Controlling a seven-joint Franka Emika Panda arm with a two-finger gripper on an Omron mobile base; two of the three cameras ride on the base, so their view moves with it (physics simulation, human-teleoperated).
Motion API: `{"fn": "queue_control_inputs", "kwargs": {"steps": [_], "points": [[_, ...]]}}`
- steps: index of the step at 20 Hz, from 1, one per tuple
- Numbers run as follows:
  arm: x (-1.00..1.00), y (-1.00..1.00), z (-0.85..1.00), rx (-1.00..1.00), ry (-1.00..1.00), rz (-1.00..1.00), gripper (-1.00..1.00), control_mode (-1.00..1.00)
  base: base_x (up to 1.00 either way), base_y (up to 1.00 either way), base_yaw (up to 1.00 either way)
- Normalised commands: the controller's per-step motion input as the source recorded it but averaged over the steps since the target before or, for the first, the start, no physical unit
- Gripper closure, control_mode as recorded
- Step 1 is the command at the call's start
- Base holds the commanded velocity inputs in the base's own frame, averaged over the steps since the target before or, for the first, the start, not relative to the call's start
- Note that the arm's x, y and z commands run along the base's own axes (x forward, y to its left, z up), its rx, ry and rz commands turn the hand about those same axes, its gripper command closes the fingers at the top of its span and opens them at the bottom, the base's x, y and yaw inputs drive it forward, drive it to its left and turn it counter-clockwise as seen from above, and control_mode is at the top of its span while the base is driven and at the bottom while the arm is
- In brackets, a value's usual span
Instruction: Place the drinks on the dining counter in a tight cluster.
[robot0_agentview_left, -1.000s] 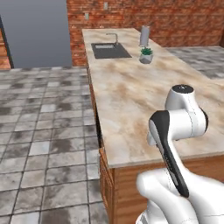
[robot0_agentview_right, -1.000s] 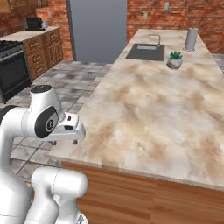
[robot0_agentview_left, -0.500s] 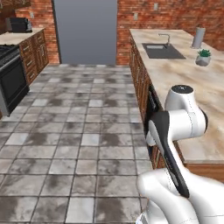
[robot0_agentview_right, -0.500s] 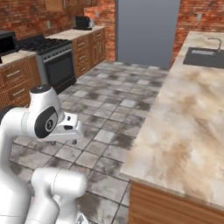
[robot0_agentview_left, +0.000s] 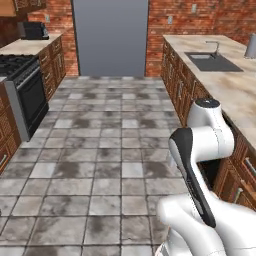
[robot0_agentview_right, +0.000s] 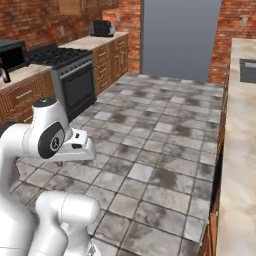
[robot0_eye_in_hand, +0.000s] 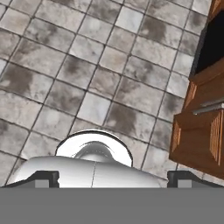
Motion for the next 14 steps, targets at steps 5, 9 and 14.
{"fn": "queue_control_inputs", "kwargs": {"steps": [5,9,14], "points": [[0.00,0.00,0.00,0.00,0.00,0.00,-1.00,1.00,1.00,1.00,-0.03],[0.00,0.00,0.00,0.00,0.00,0.00,-1.00,1.00,1.00,1.00,0.00],[0.00,0.00,0.00,0.00,0.00,0.00,-1.00,1.00,1.00,0.84,0.39]]}}
